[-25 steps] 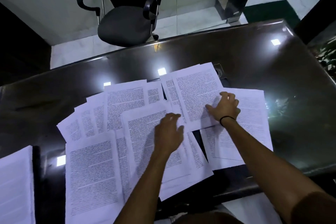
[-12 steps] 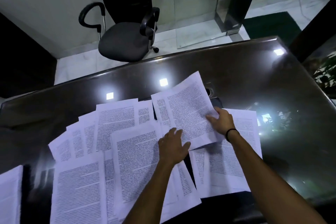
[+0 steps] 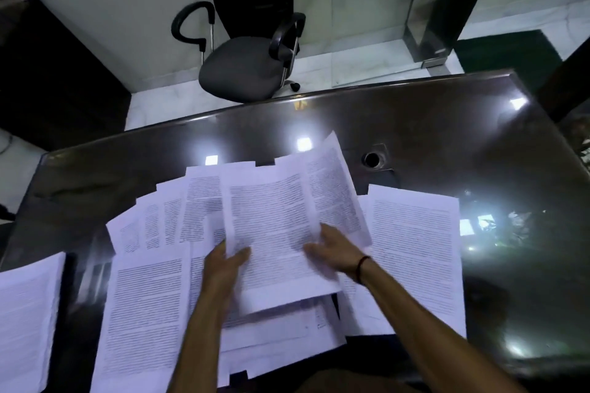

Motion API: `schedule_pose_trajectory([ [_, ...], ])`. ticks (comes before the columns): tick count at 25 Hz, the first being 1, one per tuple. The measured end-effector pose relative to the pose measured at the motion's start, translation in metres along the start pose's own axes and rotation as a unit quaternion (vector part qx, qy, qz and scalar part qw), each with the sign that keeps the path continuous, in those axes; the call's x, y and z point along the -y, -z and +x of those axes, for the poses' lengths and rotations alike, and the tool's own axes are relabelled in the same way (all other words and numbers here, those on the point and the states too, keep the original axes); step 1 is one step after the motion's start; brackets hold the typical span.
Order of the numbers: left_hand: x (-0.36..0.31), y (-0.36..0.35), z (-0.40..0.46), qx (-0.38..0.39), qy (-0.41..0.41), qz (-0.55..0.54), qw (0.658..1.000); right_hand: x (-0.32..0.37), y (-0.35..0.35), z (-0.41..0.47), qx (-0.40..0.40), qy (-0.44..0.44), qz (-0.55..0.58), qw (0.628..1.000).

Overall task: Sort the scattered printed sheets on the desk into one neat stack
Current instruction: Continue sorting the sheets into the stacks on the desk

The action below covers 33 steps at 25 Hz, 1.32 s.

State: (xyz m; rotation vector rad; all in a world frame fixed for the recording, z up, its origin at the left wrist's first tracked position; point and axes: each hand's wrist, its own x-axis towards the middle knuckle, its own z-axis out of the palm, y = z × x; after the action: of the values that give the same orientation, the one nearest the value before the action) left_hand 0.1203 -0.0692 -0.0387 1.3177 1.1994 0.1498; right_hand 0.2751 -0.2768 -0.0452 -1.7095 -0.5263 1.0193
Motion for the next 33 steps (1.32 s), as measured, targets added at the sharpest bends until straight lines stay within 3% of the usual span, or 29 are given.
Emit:
schedule_pose_trajectory([
  [5,0.030,0.027,-0.024,-0.005,0.087,-0.049,0.995,-0.009,-0.013,-0.018,0.033,-0.065,-0.049,0.996],
  [10,0.045,0.038,-0.019,-0.087,0.040,0.055,0.994,-0.007,-0.030,-0.020,0.024,-0.080,-0.126,0.988],
  [14,0.048,0.049,-0.022,-0.110,0.038,0.164,0.980,-0.009,-0.049,-0.005,0.096,-0.107,-0.228,0.963],
  [15,0.047,0.048,-0.022,-0.119,0.034,0.208,0.970,-0.010,-0.047,-0.001,0.066,-0.110,-0.238,0.963],
  [17,0.044,0.044,-0.020,-0.134,0.012,0.303,0.943,-0.015,-0.033,0.002,-0.103,-0.104,-0.280,0.949],
  [19,0.037,0.033,-0.014,-0.149,-0.024,0.358,0.921,-0.019,-0.009,0.004,-0.262,-0.131,-0.394,0.871],
  [21,0.024,0.010,-0.008,-0.154,-0.060,0.383,0.909,-0.022,0.015,0.006,-0.300,-0.208,-0.388,0.846],
  [24,0.000,-0.033,-0.005,-0.098,-0.142,0.401,0.900,-0.025,0.036,0.009,-0.286,-0.252,-0.231,0.895],
  [26,-0.015,-0.059,-0.005,-0.053,-0.208,0.409,0.887,-0.020,0.048,0.009,-0.284,-0.223,-0.204,0.910],
  [28,-0.039,-0.085,-0.009,-0.018,-0.294,0.433,0.852,-0.002,0.068,0.009,-0.294,-0.159,-0.295,0.895],
  [30,-0.077,-0.111,-0.017,-0.007,-0.383,0.465,0.798,0.034,0.091,0.006,-0.293,-0.036,-0.398,0.868],
  [33,-0.142,-0.146,-0.025,-0.019,-0.483,0.498,0.720,0.101,0.118,0.004,-0.308,0.198,-0.427,0.827],
])
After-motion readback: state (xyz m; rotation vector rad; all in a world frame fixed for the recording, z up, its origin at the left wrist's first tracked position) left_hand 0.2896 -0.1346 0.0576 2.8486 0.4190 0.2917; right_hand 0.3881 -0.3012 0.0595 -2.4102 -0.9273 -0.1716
